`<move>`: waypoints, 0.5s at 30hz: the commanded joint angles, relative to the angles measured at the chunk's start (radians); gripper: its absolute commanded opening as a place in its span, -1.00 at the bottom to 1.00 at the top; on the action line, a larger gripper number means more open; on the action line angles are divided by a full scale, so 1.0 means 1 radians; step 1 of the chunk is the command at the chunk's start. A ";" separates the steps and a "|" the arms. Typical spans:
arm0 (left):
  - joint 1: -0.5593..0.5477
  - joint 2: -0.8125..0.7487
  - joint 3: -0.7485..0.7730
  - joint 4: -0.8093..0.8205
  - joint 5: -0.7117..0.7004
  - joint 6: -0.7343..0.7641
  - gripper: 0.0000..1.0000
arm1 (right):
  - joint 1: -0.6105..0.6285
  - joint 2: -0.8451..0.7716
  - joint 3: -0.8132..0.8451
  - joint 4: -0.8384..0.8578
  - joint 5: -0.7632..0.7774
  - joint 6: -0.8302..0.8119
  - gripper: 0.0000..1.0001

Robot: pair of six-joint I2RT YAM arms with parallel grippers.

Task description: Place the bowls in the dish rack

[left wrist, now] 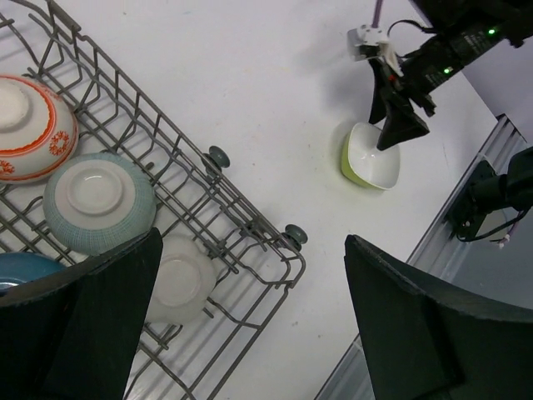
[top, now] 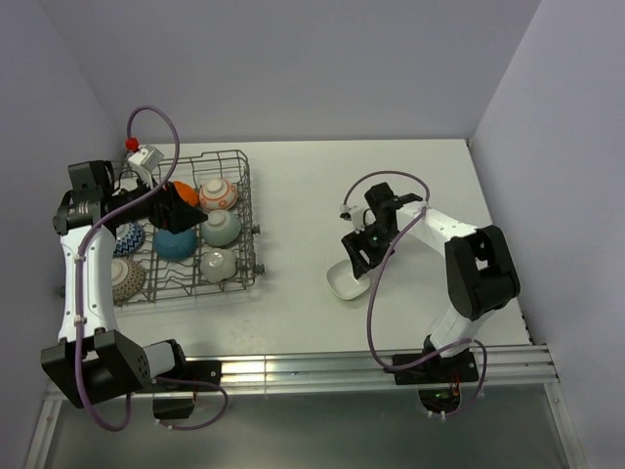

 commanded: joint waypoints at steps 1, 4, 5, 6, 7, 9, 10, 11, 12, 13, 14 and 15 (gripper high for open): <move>0.016 -0.039 -0.017 0.017 0.088 0.065 0.92 | -0.003 0.029 -0.011 0.030 -0.020 0.028 0.36; 0.019 -0.028 -0.011 -0.003 0.102 0.074 0.92 | -0.001 0.055 -0.017 0.035 -0.032 0.025 0.19; 0.019 -0.019 -0.008 -0.015 0.105 0.077 0.91 | -0.001 0.060 -0.016 0.036 -0.030 0.025 0.15; 0.021 -0.013 0.000 -0.022 0.106 0.084 0.90 | -0.001 0.064 -0.016 0.038 -0.033 0.023 0.11; 0.021 -0.009 0.003 -0.023 0.109 0.083 0.90 | -0.001 0.064 -0.019 0.039 -0.033 0.023 0.00; 0.021 -0.005 0.006 -0.020 0.109 0.080 0.89 | -0.001 0.070 -0.016 0.042 -0.044 0.025 -0.12; 0.022 -0.005 0.005 -0.019 0.108 0.080 0.89 | -0.001 0.072 -0.016 0.041 -0.046 0.025 -0.29; 0.021 -0.006 0.003 -0.017 0.106 0.081 0.89 | -0.001 0.075 -0.014 0.039 -0.049 0.023 -0.36; 0.022 -0.006 0.001 -0.014 0.103 0.083 0.88 | -0.001 0.075 -0.011 0.039 -0.050 0.025 -0.49; 0.022 -0.009 0.000 -0.009 0.099 0.083 0.88 | -0.001 0.073 -0.011 0.039 -0.058 0.025 -0.56; 0.022 -0.014 -0.005 -0.008 0.086 0.083 0.87 | -0.001 0.069 -0.013 0.041 -0.063 0.026 -0.63; 0.022 -0.014 -0.006 -0.002 0.079 0.074 0.87 | -0.001 0.063 -0.010 0.042 -0.072 0.026 -0.82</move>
